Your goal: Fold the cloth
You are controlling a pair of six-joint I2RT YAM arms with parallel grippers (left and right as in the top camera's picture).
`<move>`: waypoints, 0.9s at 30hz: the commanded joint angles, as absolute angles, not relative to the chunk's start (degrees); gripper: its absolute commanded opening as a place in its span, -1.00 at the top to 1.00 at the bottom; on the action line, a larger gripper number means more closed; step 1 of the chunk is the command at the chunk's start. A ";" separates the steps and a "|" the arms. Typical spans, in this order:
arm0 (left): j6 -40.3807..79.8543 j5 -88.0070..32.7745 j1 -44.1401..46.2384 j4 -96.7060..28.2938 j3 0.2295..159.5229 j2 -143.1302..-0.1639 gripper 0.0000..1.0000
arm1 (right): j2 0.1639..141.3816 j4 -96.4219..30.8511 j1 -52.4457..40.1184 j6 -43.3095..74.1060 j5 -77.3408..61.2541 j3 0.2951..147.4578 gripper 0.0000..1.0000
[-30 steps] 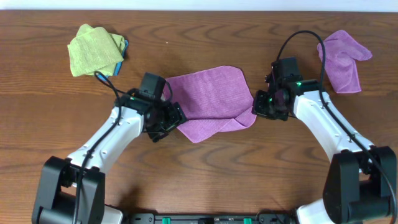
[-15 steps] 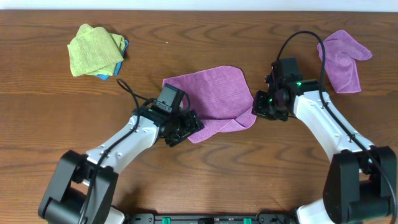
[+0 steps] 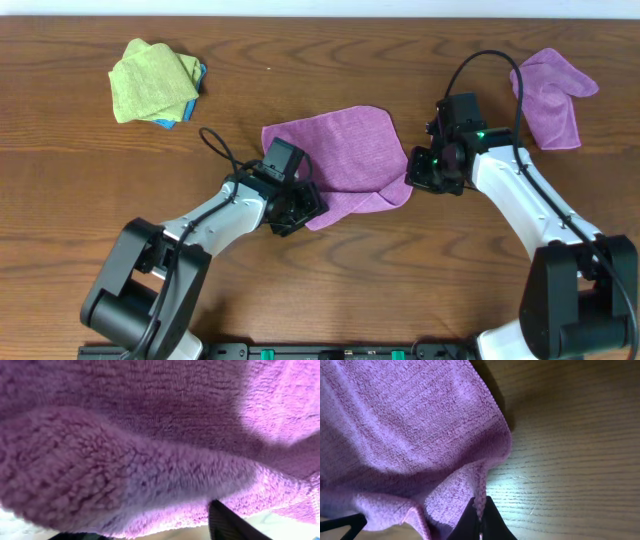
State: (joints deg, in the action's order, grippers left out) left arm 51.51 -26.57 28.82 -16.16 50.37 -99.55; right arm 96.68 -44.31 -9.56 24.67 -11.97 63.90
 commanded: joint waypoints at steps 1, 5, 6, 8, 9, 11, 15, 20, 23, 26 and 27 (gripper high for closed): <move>51.92 -25.78 29.34 -15.62 49.91 -100.79 0.05 | 95.90 -44.62 -9.45 23.92 -12.29 63.75 0.97; 51.83 -26.89 29.28 -14.46 49.95 -100.75 0.88 | 95.90 -44.62 -9.45 23.92 -12.29 63.75 0.97; 51.57 -27.03 29.26 -14.48 49.98 -100.73 0.88 | 95.90 -44.62 -9.45 23.92 -12.29 63.75 0.97; 51.13 -27.86 29.12 -14.48 50.06 -100.53 0.88 | 95.90 -44.75 -9.45 23.92 -12.29 63.75 0.97; 50.76 -28.21 28.91 -14.48 50.11 -100.20 0.88 | 95.90 -44.84 -9.45 23.92 -12.27 63.75 0.97; 50.30 -28.67 28.42 -14.66 50.22 -98.94 0.88 | 95.88 -45.17 -9.45 23.92 -12.27 63.75 0.97; 50.33 -28.25 26.41 -14.81 50.43 -93.03 0.88 | 95.88 -44.99 -9.45 23.90 -12.27 63.75 0.98; 50.37 -24.27 23.81 -16.75 50.43 -85.19 0.88 | 95.88 -42.28 -9.47 23.44 -12.27 63.75 0.97; 50.98 -21.87 22.81 -17.89 50.43 -82.70 0.88 | 95.88 -38.24 -9.47 23.46 -12.27 63.75 0.97; 51.96 -20.73 22.46 -17.98 50.41 -82.76 0.88 | 95.88 -34.20 -9.52 23.44 -12.25 63.75 0.97; 52.34 -20.08 22.46 -17.93 50.41 -82.76 0.88 | 95.88 -32.93 -9.54 23.40 -12.25 63.75 0.97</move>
State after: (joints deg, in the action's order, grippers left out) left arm 51.40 -23.16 22.90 -17.76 50.26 -82.78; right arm 96.68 -34.85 -9.56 24.14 -12.01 63.75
